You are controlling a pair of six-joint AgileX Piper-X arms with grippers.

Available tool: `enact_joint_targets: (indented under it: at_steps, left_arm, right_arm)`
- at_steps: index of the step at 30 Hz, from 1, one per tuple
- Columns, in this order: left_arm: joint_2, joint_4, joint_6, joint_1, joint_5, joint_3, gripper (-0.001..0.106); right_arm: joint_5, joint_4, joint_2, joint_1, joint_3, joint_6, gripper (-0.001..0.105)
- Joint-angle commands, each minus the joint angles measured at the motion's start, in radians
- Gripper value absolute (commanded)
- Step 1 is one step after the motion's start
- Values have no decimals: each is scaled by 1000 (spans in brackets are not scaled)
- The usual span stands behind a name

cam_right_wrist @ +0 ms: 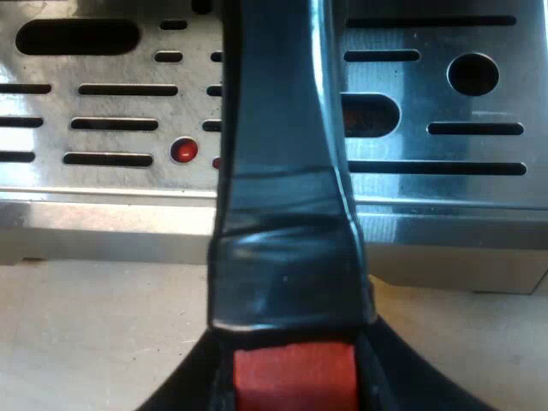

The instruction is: Grind coffee beans and then tamp

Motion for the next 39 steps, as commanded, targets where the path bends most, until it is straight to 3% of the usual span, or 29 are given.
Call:
enact_joint_targets:
  at_steps: [1,7,39]
  left_arm:
    - [-4,-13,0,-5,20,-2,86]
    - [-4,-13,0,-5,20,-2,86]
    - [-4,-13,0,-5,20,-2,86]
  right_arm:
    - [36,13,-32,16,-11,21,0]
    - [132,13,-32,85,-11,41,0]
    - [115,142,-53,198,-2,154,0]
